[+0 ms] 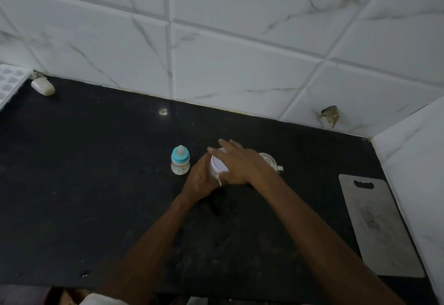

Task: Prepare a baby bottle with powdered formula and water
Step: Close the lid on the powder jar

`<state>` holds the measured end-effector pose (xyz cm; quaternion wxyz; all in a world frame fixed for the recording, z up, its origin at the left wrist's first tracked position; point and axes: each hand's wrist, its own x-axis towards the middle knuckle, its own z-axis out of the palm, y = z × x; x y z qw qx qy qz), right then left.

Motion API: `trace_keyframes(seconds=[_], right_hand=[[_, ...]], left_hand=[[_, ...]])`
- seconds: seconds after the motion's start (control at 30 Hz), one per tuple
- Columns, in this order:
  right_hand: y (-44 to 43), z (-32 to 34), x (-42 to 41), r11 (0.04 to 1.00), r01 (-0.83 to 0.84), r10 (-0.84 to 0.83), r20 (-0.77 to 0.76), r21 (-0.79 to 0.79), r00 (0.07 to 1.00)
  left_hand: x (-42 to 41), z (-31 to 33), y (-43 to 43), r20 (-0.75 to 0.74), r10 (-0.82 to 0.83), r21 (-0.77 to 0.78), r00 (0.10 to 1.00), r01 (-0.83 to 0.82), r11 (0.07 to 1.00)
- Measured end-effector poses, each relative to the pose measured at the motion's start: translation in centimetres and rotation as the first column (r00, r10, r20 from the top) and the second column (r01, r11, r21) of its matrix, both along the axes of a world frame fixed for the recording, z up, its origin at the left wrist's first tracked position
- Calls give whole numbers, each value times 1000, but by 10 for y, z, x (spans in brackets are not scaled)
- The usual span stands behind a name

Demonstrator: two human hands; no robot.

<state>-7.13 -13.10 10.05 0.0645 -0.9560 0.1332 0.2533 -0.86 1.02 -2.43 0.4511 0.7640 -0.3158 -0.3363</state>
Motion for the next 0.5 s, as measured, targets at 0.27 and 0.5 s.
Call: trace_keyframes(seconds=[0.27, 0.5], right_hand=[[9, -10, -3, 986, 116, -102, 115, -116, 988], [26, -18, 0, 911, 296, -216, 281, -286, 935]], left_hand=[[13, -6, -15, 1, -92, 84, 996, 91, 992], [15, 0, -35, 216, -182, 194, 959, 141, 971]])
